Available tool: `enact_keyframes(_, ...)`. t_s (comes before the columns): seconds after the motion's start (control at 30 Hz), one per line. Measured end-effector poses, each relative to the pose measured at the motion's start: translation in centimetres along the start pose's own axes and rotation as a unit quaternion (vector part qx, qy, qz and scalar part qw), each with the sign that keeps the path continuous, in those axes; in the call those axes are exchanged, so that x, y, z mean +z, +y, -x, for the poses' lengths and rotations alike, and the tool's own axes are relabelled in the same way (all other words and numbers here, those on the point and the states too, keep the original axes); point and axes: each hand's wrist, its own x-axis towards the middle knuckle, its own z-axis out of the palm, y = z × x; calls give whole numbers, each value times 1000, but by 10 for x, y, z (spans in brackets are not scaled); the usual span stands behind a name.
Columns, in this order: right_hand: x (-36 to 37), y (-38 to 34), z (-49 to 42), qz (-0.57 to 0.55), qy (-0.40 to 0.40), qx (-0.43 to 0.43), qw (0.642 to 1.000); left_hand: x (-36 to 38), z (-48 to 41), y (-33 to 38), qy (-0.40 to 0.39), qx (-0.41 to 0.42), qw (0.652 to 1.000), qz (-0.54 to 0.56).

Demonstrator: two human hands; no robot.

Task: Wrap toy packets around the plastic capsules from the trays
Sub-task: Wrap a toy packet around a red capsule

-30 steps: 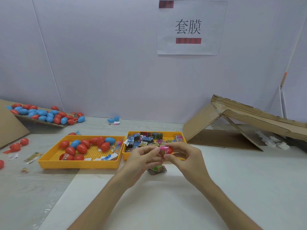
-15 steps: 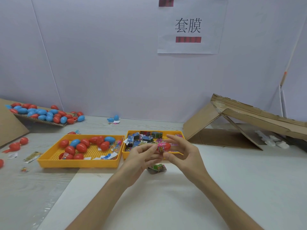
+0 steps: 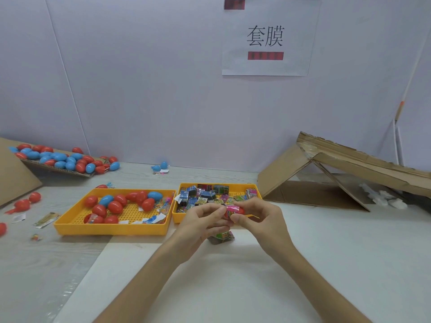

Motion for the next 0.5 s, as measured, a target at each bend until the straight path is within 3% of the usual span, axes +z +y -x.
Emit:
enact_keyframes(0.3, 1, 0, 1, 6, 0, -4, 1000, 0, 0, 0, -1, -8, 1000, 22)
enact_keyframes(0.5, -1, -6, -2, -77, 21, 31, 996, -2, -1, 2, 8, -8, 998, 68)
